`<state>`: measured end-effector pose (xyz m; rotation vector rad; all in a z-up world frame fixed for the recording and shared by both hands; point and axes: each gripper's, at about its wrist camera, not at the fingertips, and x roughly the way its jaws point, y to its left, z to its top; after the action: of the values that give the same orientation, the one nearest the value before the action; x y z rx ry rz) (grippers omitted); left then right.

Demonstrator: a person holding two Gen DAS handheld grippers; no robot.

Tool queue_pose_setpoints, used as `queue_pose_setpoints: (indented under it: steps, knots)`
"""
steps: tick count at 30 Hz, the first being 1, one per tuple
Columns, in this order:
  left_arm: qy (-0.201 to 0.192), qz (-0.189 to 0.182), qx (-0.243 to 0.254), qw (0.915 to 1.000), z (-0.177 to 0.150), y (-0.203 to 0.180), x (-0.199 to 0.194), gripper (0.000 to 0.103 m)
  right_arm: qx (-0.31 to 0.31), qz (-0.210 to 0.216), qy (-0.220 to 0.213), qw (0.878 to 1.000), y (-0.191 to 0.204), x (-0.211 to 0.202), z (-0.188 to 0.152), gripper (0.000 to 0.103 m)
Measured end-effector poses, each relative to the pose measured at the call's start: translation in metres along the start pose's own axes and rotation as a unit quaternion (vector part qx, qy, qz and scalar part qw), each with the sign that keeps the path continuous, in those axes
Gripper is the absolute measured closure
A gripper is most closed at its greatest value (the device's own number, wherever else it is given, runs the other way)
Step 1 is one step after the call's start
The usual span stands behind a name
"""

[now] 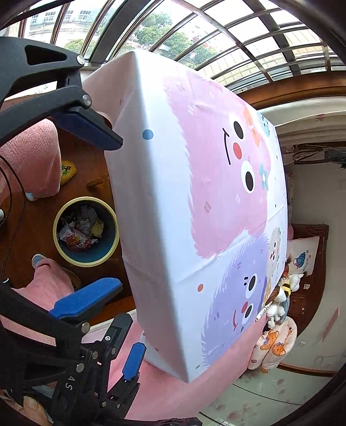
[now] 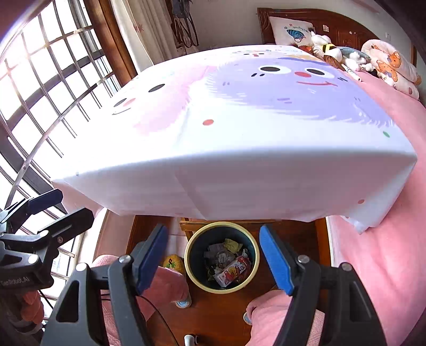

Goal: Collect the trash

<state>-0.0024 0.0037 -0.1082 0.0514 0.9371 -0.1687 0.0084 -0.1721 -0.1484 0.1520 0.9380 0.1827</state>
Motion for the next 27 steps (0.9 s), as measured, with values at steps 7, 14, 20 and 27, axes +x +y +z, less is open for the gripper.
queue_pose_setpoints:
  steps: [7, 14, 20, 27]
  knots:
    - [-0.016, 0.021, -0.028, 0.9992, 0.016, 0.003, -0.037, 0.007, 0.009, 0.005, -0.042, 0.999, 0.012, -0.051, 0.023, 0.031]
    - [-0.024, 0.043, -0.045, 0.9977, 0.015, 0.006, -0.050, 0.007, 0.003, 0.000, -0.072, 0.997, 0.023, -0.071, 0.026, 0.031]
    - [-0.029, 0.050, -0.048, 0.9972, 0.014, 0.004, -0.052, 0.007, -0.001, -0.004, -0.080, 0.997, 0.025, -0.075, 0.026, 0.031]
    - [-0.029, 0.052, -0.046, 0.9972, 0.014, -0.001, -0.051, 0.007, 0.002, -0.003, -0.078, 0.997, 0.023, -0.073, 0.026, 0.031]
